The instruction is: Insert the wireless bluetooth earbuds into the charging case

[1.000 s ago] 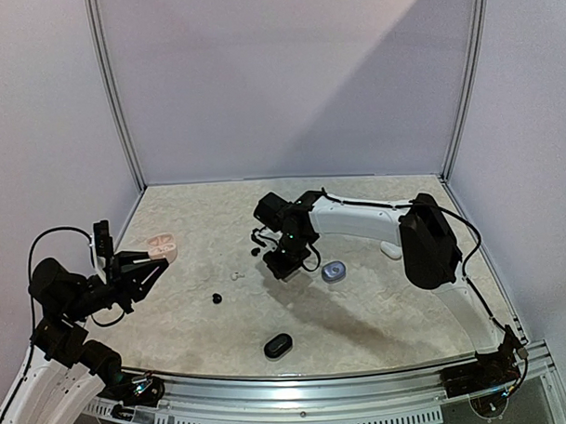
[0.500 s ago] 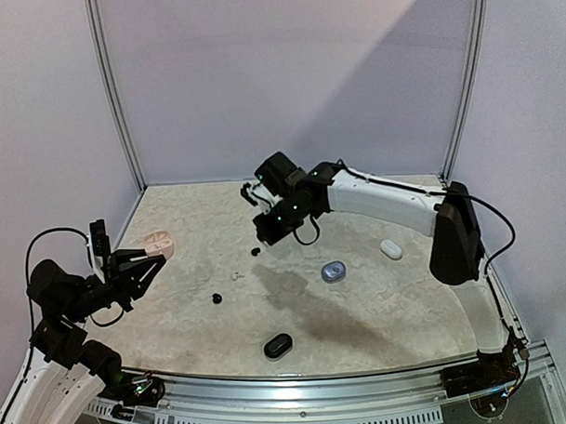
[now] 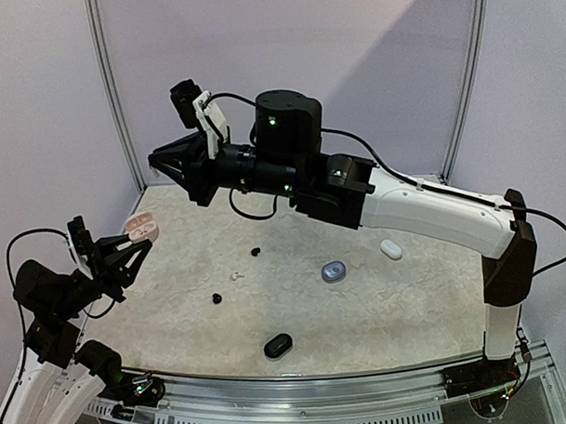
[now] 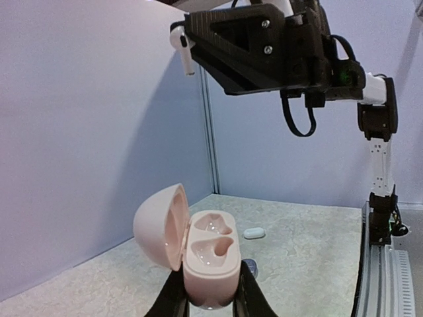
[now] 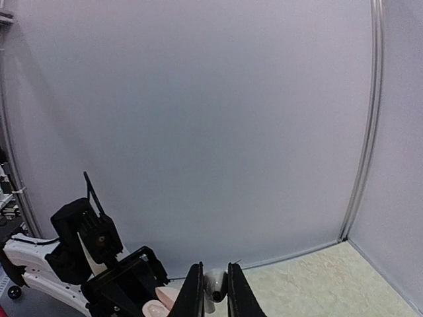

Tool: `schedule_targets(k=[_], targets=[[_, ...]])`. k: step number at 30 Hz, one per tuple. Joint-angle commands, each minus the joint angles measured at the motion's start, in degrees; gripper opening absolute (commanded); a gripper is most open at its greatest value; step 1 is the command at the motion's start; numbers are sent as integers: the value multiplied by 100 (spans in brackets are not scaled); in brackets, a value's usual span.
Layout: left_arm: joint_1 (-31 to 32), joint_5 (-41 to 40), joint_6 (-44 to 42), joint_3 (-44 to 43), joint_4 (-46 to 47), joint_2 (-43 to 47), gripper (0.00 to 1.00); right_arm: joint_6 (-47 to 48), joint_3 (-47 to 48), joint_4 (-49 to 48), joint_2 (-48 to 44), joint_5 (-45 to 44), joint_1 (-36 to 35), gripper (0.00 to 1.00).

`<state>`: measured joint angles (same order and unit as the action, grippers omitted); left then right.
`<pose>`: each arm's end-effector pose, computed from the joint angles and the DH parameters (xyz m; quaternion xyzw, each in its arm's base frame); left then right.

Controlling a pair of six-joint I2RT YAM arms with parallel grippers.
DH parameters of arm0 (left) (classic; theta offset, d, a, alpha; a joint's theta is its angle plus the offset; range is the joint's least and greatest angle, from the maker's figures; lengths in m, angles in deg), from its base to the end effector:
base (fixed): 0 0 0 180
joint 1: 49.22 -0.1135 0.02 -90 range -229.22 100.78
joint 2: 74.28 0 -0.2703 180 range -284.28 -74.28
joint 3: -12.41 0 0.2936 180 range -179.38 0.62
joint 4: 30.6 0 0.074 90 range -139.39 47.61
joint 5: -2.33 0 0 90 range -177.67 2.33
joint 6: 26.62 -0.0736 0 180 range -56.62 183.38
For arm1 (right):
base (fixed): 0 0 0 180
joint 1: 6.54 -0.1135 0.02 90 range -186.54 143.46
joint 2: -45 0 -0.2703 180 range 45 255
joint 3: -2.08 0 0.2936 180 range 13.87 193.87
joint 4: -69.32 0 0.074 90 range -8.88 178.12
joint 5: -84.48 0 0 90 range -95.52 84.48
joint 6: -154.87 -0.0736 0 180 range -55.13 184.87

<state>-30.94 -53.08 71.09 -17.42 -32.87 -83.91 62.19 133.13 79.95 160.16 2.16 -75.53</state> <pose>0.1361 -0.0890 0.3015 0.2911 0.5371 -0.3440 0.7130 0.1929 0.5297 0.4520 -0.4092 0.5359 0.4682 0.5712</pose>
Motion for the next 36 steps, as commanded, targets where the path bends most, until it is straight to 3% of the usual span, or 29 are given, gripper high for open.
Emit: schedule_targets(k=[1, 7, 18, 36], targets=[[-1, 140, -548, -151, 169, -20, 0, 198, -420, -1103, -20, 784, -67, 0], [12, 291, -522, -190, 296, -8, 0, 412, -609, -1202, -118, 1395, -221, 0], [20, 275, -251, -297, 392, -140, 0, -157, -602, -1545, 293, 1974, -221, 0], [43, 285, -194, -315, 306, -134, 0, -451, -569, -1517, 546, 1877, -130, 0]])
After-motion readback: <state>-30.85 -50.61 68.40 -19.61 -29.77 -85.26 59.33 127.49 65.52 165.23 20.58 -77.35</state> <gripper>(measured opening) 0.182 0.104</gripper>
